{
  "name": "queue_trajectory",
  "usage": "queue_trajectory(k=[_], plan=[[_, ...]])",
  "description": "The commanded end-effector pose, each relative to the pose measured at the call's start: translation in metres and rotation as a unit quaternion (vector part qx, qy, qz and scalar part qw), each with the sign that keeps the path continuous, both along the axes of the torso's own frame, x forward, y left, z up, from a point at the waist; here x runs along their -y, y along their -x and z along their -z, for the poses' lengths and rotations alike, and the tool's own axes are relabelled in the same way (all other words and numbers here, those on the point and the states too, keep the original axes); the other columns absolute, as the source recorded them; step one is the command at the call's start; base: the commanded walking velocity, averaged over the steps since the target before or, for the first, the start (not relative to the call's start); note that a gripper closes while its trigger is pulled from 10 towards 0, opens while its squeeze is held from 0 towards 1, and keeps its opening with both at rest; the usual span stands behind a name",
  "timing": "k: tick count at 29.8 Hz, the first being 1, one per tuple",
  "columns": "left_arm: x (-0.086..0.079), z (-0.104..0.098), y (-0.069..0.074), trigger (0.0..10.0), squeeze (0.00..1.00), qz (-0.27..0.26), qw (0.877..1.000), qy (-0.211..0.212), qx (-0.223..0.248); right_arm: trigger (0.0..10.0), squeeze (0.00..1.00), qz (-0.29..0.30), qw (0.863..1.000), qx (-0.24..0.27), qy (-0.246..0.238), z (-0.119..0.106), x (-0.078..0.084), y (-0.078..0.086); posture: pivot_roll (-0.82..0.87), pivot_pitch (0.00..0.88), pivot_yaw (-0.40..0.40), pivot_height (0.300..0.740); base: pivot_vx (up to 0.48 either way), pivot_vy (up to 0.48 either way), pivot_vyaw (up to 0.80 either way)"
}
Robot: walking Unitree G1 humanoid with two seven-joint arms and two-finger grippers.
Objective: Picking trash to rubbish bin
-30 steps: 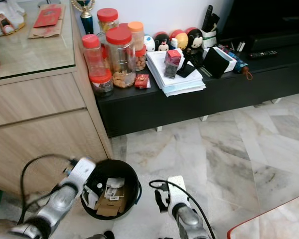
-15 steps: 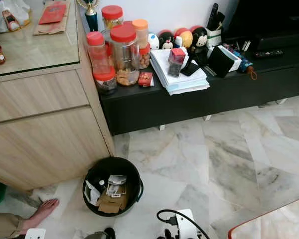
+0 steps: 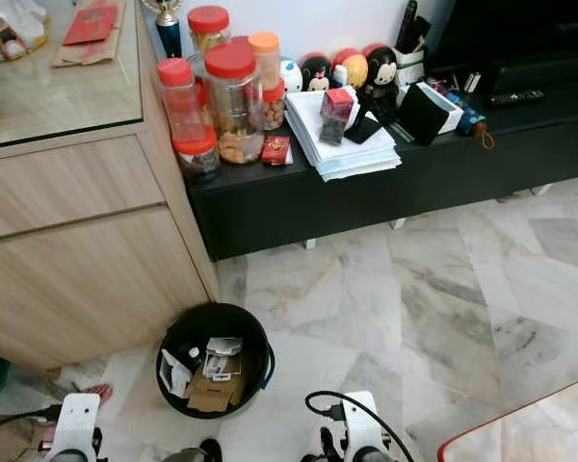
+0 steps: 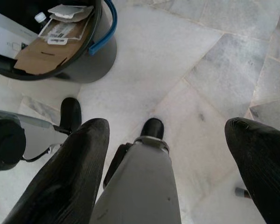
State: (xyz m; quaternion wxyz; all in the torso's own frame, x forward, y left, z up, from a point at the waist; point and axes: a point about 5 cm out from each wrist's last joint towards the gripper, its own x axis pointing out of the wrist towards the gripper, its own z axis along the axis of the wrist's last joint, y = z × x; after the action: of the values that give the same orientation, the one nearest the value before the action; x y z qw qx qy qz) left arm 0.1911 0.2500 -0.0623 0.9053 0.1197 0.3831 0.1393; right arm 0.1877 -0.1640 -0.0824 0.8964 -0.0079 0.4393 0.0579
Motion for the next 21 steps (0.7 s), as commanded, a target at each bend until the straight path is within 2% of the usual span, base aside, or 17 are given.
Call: queue_trajectory(k=[1, 10, 21], plan=[[-0.001, 0.01, 0.018, 10.0, 0.0, 0.001, 0.999, -0.002, -0.036, 10.0, 0.0, 0.01, 1.0, -0.013, -0.002, 0.004, 0.0, 0.008, 0.1, 0.164, -0.006, 0.74, 0.0, 0.0, 0.0], [-0.003, 0.015, 0.033, 10.0, 0.0, -0.002, 0.999, -0.003, -0.053, 10.0, 0.0, 0.011, 1.0, -0.022, -0.002, 0.007, -0.001, 0.014, 0.11, 0.164, -0.003, 0.74, 0.0, 0.0, 0.0], [-0.003, 0.015, 0.031, 10.0, 0.0, 0.001, 0.999, -0.002, -0.049, 10.0, 0.0, 0.016, 1.0, -0.018, -0.003, 0.006, -0.002, 0.013, 0.11, 0.162, -0.001, 0.74, 0.0, 0.0, 0.0]])
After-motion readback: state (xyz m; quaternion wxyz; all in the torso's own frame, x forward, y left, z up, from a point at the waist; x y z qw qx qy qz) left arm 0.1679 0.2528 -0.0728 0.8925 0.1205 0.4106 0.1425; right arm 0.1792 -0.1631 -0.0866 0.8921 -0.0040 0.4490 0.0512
